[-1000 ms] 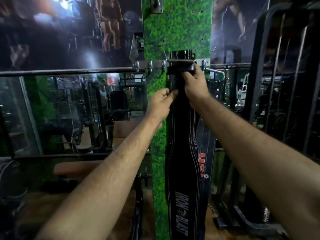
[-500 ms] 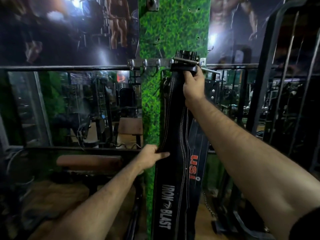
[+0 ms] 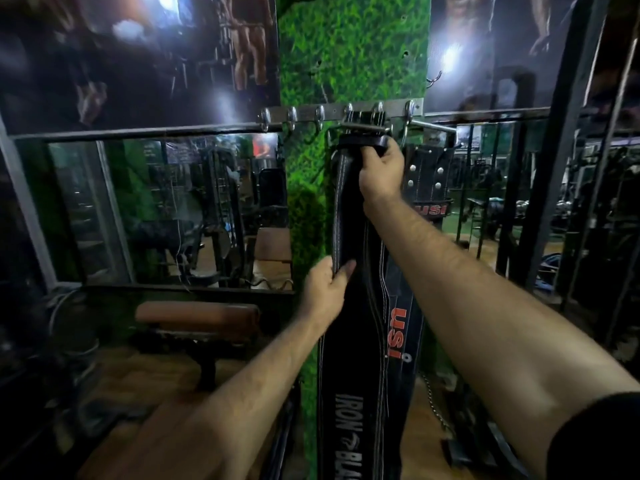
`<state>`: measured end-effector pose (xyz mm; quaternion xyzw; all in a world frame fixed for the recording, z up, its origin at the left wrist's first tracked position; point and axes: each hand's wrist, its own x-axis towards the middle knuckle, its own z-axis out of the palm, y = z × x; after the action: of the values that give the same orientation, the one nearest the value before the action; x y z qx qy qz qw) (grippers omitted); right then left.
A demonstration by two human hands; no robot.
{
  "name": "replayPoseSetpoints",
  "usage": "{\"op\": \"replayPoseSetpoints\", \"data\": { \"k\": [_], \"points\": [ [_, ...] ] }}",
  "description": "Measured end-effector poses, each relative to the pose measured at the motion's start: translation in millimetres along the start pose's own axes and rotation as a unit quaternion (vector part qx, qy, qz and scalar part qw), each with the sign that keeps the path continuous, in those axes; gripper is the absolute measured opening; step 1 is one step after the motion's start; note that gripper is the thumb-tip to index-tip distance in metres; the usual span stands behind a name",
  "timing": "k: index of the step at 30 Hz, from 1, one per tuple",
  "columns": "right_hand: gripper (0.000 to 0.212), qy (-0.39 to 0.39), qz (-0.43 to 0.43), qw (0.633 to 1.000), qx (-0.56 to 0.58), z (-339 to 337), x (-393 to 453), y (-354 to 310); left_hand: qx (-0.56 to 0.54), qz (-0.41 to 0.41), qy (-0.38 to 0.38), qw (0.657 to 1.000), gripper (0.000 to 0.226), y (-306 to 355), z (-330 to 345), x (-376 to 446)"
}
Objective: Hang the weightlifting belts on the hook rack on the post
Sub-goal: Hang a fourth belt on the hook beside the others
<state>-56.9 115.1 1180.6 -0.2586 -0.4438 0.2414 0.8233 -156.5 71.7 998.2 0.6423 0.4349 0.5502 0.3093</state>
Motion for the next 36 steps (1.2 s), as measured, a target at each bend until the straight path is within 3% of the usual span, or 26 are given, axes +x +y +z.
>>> {"op": "replayPoseSetpoints", "data": {
  "k": [2, 5, 8, 10, 13, 17, 20, 24, 28, 30, 34, 36],
  "points": [
    [0.018, 0.001, 0.000, 1.000, 0.009, 3, -3, 1, 0.025, -0.027, -0.015, 0.999, 0.027, -19, -7, -17],
    [0.015, -0.009, -0.016, 1.000, 0.019, 5, -1, 3, 0.042, -0.066, -0.112, 0.991, 0.024, -36, -21, -29],
    [0.011, -0.031, -0.003, 0.999, 0.019, 6, -6, 7, 0.112, -0.081, -0.166, 0.976, 0.061, -43, -35, -9],
    [0.013, -0.068, 0.009, 0.998, 0.012, 5, -6, 4, 0.134, -0.078, -0.173, 0.973, 0.056, -23, -43, 2],
    [0.013, -0.131, 0.030, 0.991, -0.024, 2, -3, -2, 0.026, -0.032, -0.110, 0.993, 0.037, 38, -50, 19],
    [0.015, -0.239, 0.064, 0.967, -0.063, 2, -11, -5, -0.070, 0.044, 0.013, 0.996, 0.051, 96, -50, 56],
    [0.013, -0.305, 0.078, 0.946, -0.075, -3, -13, -15, -0.145, 0.065, 0.045, 0.986, 0.060, 95, -52, 70],
    [0.019, -0.371, 0.137, 0.911, -0.120, -25, -43, 8, -0.181, 0.089, 0.079, 0.976, 0.027, 105, -51, 61],
    [0.016, -0.366, 0.135, 0.906, -0.166, -42, -76, 36, -0.196, 0.108, 0.067, 0.972, 0.036, 107, -57, 66],
    [0.025, -0.365, 0.135, 0.903, -0.184, -52, -88, 51, -0.180, 0.118, 0.068, 0.974, 0.042, 114, -60, 69],
    [0.038, -0.345, 0.116, 0.909, -0.203, -66, -112, 81, -0.185, 0.135, 0.058, 0.972, 0.018, 125, -66, 71],
    [0.029, -0.375, 0.157, 0.887, -0.220, -81, -122, 92, -0.207, 0.118, 0.064, 0.969, 0.019, 119, -72, 74]
  ]
}}
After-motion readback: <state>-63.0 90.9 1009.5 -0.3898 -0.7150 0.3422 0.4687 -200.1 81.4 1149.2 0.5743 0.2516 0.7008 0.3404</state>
